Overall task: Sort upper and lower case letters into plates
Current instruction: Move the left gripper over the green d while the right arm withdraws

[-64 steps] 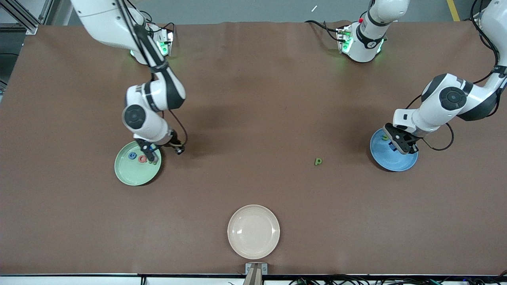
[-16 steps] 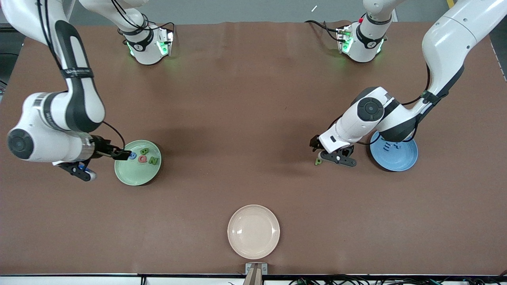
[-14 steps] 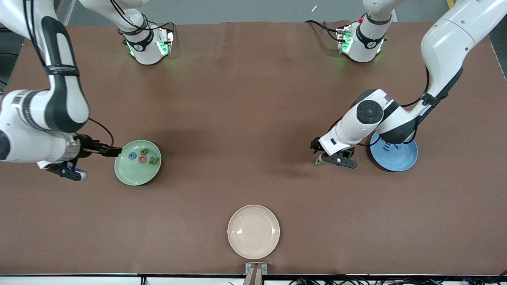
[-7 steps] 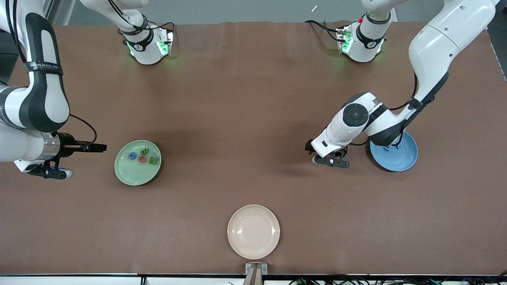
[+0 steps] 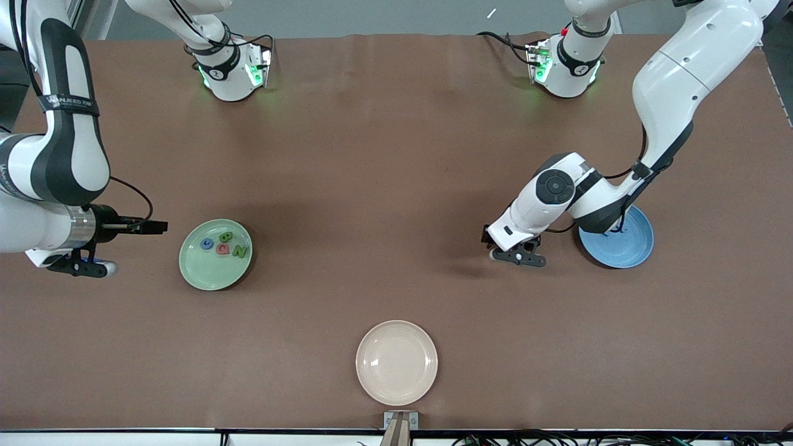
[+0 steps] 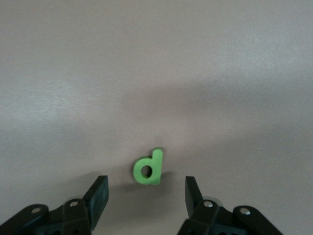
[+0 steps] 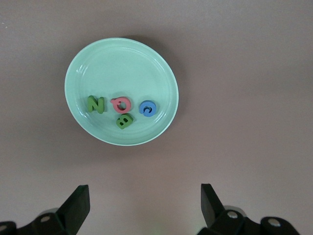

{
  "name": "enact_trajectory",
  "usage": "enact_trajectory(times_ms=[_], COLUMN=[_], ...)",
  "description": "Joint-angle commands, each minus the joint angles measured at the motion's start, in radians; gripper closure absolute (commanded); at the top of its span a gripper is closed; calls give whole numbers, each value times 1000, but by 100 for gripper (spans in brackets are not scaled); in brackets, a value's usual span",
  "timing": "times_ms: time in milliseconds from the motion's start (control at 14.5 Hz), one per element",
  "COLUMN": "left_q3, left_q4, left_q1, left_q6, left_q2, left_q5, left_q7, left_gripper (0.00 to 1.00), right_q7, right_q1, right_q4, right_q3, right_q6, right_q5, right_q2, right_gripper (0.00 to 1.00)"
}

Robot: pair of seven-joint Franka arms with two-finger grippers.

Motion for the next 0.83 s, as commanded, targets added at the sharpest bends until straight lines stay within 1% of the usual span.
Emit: enact_trajectory(times_ms=[0, 138, 276, 414, 483, 621, 759], left_q3=[38, 38, 47, 49, 57, 81, 81], left_q4=[10, 10, 13, 14, 14, 13, 14], left_q1=[-49, -50, -50, -49, -47, -52, -52], left_q6=[19, 19, 20, 31, 36, 62, 66], left_q2=[2, 2, 2, 7, 7, 10, 16], left_q5=[21, 23, 21, 21, 23, 36, 43], left_q7=[-32, -32, -32, -30, -29, -30, -29], left_gripper=[32, 37, 40, 46, 48, 48, 51], right_q7=[2, 2, -2, -7, -7, -5, -2], right_q1=[-8, -8, -10, -11, -11, -7, -14], right_q4=[23, 63, 145, 214, 243, 268, 284], right_q3=[8, 8, 8, 8, 9, 9, 9], right_q6=[-17, -54, -152, -212, -226, -227, -223], right_q5=[-12, -12, -21, -60, -75, -78, -74], right_q2=[-24, -26, -21, -21, -21, -23, -20], right_gripper=[0, 0, 0, 0, 0, 0, 0])
